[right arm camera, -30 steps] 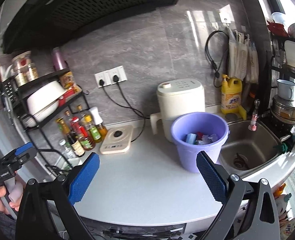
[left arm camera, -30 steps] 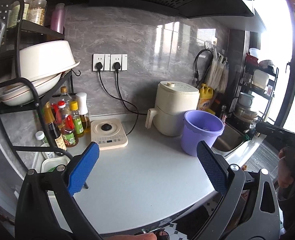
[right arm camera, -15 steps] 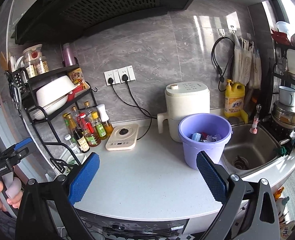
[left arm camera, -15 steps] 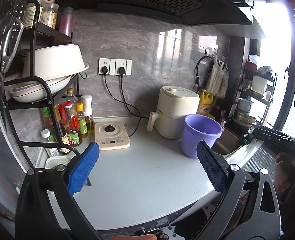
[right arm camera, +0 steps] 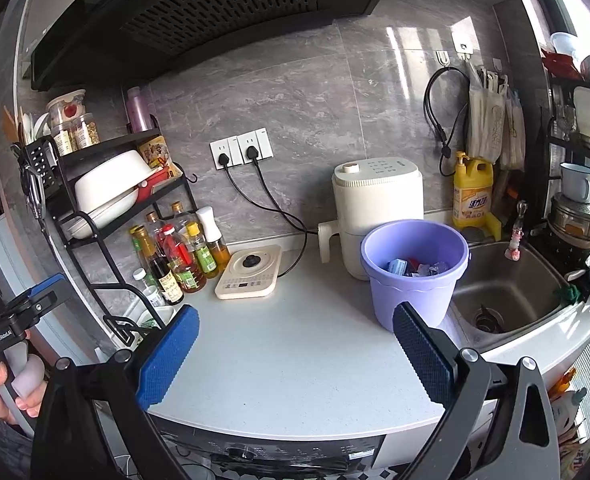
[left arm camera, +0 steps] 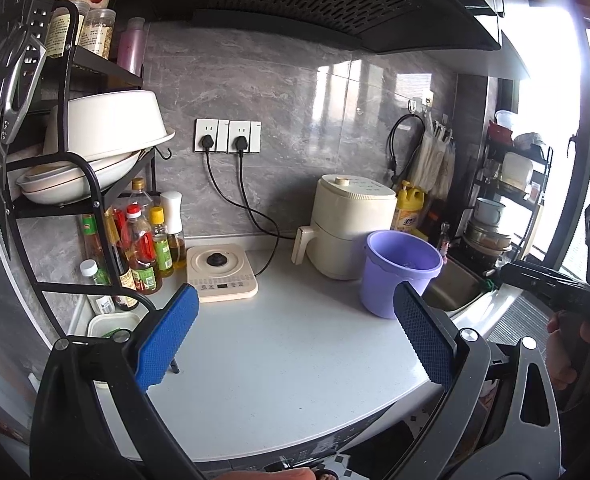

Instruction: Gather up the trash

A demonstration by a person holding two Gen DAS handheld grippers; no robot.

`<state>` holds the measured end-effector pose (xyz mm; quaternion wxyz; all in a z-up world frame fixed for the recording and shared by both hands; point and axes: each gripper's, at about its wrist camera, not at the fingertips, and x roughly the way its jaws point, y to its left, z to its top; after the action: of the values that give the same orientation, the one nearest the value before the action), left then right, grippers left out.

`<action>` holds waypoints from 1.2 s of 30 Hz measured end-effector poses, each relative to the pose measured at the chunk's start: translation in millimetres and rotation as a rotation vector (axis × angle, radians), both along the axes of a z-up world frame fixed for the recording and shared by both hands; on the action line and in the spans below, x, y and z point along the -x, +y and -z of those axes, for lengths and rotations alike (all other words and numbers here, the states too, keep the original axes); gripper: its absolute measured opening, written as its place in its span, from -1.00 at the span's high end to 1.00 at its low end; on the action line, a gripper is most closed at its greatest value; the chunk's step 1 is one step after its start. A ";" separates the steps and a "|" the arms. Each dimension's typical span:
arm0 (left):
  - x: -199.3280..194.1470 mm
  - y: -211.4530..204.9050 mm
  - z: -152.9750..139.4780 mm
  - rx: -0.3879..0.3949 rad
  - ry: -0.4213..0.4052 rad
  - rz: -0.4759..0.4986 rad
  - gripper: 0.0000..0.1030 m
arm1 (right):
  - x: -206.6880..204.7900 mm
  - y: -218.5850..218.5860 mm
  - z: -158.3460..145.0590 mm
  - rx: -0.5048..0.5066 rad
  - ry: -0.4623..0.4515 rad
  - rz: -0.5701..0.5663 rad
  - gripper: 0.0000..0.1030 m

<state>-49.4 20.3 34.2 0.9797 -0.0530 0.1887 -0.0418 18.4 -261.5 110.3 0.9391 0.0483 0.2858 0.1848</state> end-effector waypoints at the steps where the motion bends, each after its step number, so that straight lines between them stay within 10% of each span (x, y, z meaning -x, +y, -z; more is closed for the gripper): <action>1: -0.7 -0.4 0.1 -0.001 0.001 -0.002 -0.88 | 0.4 -0.1 0.0 -0.001 0.001 0.001 -0.85; 36: -18.6 -4.9 1.6 0.013 0.014 0.014 -0.88 | -8.4 -2.7 8.1 0.014 0.023 0.018 -0.85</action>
<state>-30.8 15.4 32.6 0.9777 -0.0581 0.1955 -0.0494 26.7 -264.2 102.2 0.9376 0.0464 0.2974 0.1739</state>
